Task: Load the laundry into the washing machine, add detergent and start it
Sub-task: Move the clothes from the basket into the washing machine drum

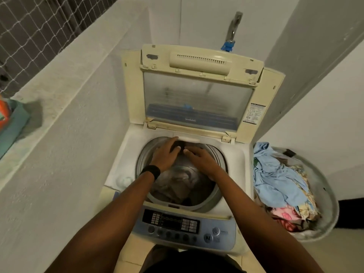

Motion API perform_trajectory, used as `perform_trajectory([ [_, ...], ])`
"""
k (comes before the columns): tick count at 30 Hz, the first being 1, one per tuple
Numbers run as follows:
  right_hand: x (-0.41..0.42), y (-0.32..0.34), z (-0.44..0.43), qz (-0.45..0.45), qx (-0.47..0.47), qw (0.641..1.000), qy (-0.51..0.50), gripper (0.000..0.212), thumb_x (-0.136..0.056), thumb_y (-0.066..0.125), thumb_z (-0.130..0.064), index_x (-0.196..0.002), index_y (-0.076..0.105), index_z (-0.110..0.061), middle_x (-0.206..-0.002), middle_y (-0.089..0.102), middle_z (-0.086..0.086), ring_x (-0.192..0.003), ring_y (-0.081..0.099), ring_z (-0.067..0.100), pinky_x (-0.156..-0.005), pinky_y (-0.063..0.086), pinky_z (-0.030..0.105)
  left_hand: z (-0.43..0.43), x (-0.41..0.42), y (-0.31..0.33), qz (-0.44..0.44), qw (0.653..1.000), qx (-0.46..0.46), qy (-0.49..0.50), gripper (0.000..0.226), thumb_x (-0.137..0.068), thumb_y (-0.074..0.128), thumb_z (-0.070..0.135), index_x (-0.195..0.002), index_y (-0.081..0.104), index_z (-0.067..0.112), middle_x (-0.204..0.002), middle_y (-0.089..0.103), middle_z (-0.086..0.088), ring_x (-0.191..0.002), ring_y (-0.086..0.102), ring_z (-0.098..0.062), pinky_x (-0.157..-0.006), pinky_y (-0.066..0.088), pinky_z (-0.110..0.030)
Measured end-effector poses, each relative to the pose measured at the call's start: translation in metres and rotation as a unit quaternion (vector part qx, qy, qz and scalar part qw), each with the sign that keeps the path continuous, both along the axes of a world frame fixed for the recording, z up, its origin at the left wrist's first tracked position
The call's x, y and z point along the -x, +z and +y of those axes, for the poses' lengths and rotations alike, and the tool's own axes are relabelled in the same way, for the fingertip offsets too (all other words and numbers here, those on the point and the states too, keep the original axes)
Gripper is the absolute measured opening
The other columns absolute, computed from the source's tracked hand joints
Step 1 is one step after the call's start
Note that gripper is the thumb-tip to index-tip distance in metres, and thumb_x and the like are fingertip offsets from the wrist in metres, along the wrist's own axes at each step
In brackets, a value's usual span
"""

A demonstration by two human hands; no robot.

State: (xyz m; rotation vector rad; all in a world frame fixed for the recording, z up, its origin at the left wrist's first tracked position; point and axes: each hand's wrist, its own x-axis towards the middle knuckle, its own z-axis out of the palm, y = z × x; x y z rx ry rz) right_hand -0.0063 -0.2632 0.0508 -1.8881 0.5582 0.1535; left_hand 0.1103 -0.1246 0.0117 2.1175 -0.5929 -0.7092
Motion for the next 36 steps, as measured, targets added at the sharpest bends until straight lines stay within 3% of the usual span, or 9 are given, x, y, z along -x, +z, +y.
perform_trajectory([
  [3,0.007,0.007,-0.005,-0.019,0.039,0.999,0.000,0.036,-0.106,0.052,-0.034,-0.133,0.067,-0.016,-0.129,0.068,0.005,-0.108,0.061,0.010,-0.089,0.046,0.013,-0.010,-0.002,-0.005,0.021,0.999,0.009,-0.028,0.059,-0.097,0.046,0.053,-0.152,0.045,0.031,-0.155,0.049,-0.003,-0.142,0.046,-0.024,-0.118,0.037,-0.053],
  [7,0.024,0.018,-0.021,-0.055,0.062,0.996,-0.035,0.032,-0.106,0.053,-0.031,-0.131,0.068,-0.017,-0.127,0.070,0.000,-0.110,0.062,0.008,-0.096,0.048,0.021,-0.036,0.007,0.003,0.014,0.997,0.033,-0.072,0.044,-0.106,0.050,0.043,-0.148,0.051,0.031,-0.149,0.055,-0.002,-0.136,0.052,-0.021,-0.116,0.041,-0.050],
  [11,0.050,0.024,-0.046,-0.060,0.049,0.991,-0.105,0.033,-0.105,0.054,-0.036,-0.130,0.068,-0.018,-0.125,0.071,0.002,-0.111,0.066,0.014,-0.099,0.051,0.027,-0.072,0.028,0.018,-0.008,0.990,0.059,-0.130,0.044,-0.108,0.046,0.042,-0.148,0.052,0.025,-0.149,0.056,-0.001,-0.134,0.053,-0.016,-0.112,0.040,-0.032],
  [15,0.083,0.027,-0.076,-0.082,0.056,0.976,-0.193,0.030,-0.101,0.061,-0.040,-0.119,0.072,-0.019,-0.117,0.074,-0.005,-0.111,0.067,0.009,-0.097,0.050,0.023,-0.113,0.059,0.032,-0.029,0.979,0.083,-0.182,0.041,-0.109,0.047,0.039,-0.145,0.057,0.023,-0.141,0.062,0.001,-0.125,0.057,-0.012,-0.104,0.041,-0.026],
  [18,0.111,0.023,-0.102,-0.076,0.067,0.966,-0.240,0.016,-0.100,0.065,-0.031,-0.109,0.073,-0.021,-0.109,0.074,-0.006,-0.104,0.068,0.008,-0.091,0.050,0.020,-0.142,0.083,0.038,-0.030,0.974,0.090,-0.205,0.037,-0.108,0.050,0.036,-0.141,0.061,0.023,-0.137,0.065,0.001,-0.121,0.061,-0.015,-0.099,0.043,-0.025],
  [24,0.165,0.001,-0.157,-0.042,0.080,0.948,-0.306,0.019,-0.100,0.063,-0.013,-0.114,0.074,-0.006,-0.108,0.074,0.003,-0.096,0.068,0.016,-0.086,0.051,0.021,-0.190,0.127,0.036,-0.027,0.966,0.075,-0.246,0.032,-0.107,0.052,0.034,-0.135,0.064,0.027,-0.133,0.068,0.000,-0.117,0.062,-0.015,-0.101,0.047,-0.030],
  [29,0.186,-0.024,-0.203,0.007,0.105,0.949,-0.297,0.024,-0.099,0.066,-0.018,-0.119,0.074,-0.008,-0.119,0.073,0.008,-0.106,0.070,0.023,-0.094,0.054,0.033,-0.222,0.149,0.027,-0.030,0.965,0.054,-0.256,0.031,-0.106,0.054,0.033,-0.135,0.064,0.028,-0.130,0.070,0.000,-0.118,0.064,-0.017,-0.101,0.050,-0.032],
  [33,0.181,-0.046,-0.239,0.032,0.128,0.957,-0.257,0.026,-0.098,0.065,-0.015,-0.122,0.073,-0.009,-0.119,0.073,0.010,-0.080,0.068,0.011,-0.069,0.050,0.015,-0.241,0.157,0.021,-0.035,0.969,0.041,-0.241,0.031,-0.106,0.055,0.032,-0.135,0.064,0.027,-0.129,0.070,-0.002,-0.119,0.065,-0.018,-0.102,0.051,-0.036],
  [36,0.164,-0.063,-0.265,0.044,0.144,0.964,-0.220,0.024,-0.096,0.064,-0.011,-0.117,0.075,-0.009,-0.119,0.073,0.013,-0.099,0.070,0.026,-0.085,0.053,0.029,-0.253,0.160,0.017,-0.035,0.974,0.025,-0.220,0.031,-0.106,0.055,0.030,-0.135,0.064,0.025,-0.127,0.071,-0.003,-0.118,0.065,-0.018,-0.103,0.052,-0.039],
])
